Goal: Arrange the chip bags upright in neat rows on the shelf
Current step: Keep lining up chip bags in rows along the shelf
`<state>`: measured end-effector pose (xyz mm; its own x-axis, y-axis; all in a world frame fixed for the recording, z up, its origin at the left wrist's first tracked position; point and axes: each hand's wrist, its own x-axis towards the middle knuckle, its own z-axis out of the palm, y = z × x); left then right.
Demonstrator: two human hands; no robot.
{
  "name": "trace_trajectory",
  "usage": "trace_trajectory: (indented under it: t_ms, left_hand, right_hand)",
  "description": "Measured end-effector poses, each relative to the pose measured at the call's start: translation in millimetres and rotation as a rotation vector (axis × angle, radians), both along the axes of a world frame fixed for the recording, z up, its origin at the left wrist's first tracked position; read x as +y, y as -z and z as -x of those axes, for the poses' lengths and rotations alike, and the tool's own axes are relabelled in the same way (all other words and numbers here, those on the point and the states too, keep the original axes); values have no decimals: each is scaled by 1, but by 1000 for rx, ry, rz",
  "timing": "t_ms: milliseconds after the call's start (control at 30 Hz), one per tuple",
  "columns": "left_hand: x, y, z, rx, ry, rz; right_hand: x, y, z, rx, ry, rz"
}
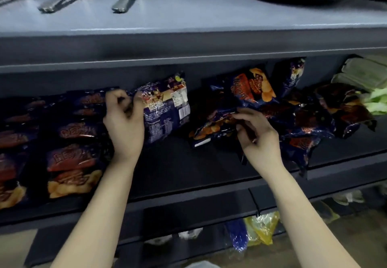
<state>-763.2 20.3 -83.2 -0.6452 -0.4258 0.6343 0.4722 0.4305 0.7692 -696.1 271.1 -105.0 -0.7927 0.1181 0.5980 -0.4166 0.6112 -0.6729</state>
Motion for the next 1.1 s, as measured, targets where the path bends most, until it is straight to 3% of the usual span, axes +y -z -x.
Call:
trace_trajectory:
  t_ms: [67,167,267,367,500,567,667,733,833,900,1000,1100]
  left_hand:
    - [-22,-2,-24,-110,53,-1]
    - [-45,-1,-61,-344,118,-27]
    - [-60,4,-87,-440,170,-153]
    - [-73,6,-101,-479,147,-252]
    - [-81,6,-107,-478,211,-360]
    - [-79,10,-108,-448,170,-306]
    - [-69,20,-118,-374,65,-62]
    - [-54,23,-127,-394,163,139]
    - [-32,41,-128,-396,269,691]
    - [-25,51,-121,-388,223,855]
    - [-34,55,-106,-316,220,718]
    - [-52,47,-92,-318,252,435]
  right_hand:
    - [-16,-6,6,-58,-147,143]
    - [-52,-15,13,-361,-483,377]
    - [-90,-7,12,-607,-838,347]
    - [-120,9,10,-726,-975,420]
    - [-134,14,11,-729,-990,541]
    - [-133,12,12,-687,-897,525]
    - [-131,9,16,-590,-579,469]
    - [-131,8,18,-557,-430,500]
    - [-136,9,17,-615,-396,534]
    - [-140,9,14,-673,-432,677]
    - [-136,8,11,-736,-562,897]
    - [-128,5,10,-772,-626,901]
